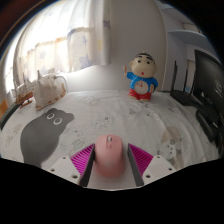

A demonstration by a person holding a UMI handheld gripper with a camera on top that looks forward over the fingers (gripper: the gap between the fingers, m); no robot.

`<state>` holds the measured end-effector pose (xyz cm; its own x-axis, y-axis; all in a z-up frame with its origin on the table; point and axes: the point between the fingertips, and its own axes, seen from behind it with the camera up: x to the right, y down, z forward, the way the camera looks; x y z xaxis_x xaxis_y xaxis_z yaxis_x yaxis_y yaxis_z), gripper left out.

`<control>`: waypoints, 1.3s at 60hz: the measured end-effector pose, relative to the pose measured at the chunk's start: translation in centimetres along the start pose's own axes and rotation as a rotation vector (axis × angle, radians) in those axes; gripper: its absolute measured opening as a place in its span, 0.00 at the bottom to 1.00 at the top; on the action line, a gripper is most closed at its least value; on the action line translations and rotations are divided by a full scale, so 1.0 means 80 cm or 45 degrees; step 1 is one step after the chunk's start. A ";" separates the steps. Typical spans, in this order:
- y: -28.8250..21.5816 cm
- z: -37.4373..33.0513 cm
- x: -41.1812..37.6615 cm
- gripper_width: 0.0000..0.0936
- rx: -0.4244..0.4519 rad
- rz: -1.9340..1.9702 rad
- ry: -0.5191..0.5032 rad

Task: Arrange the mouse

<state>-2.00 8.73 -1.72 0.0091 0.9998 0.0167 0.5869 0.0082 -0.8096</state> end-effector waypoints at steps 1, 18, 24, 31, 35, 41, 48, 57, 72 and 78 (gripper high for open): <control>-0.001 0.000 -0.001 0.65 0.002 -0.003 0.000; -0.068 -0.019 -0.038 0.44 0.037 -0.087 0.001; -0.129 -0.037 -0.092 0.43 0.102 -0.072 -0.066; -0.171 -0.039 -0.169 0.43 0.149 -0.059 -0.150; -0.169 -0.029 -0.210 0.43 0.138 -0.061 -0.177; -0.137 -0.003 -0.261 0.43 0.075 -0.045 -0.193; -0.078 0.024 -0.286 0.43 -0.022 -0.025 -0.161; -0.037 0.032 -0.298 0.54 -0.079 0.013 -0.146; -0.067 -0.063 -0.289 0.91 -0.137 0.051 -0.165; -0.083 -0.152 -0.259 0.91 -0.143 0.046 -0.117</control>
<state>3.79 -12.27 10.48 -0.0394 0.9968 -0.0696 0.6745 -0.0249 -0.7378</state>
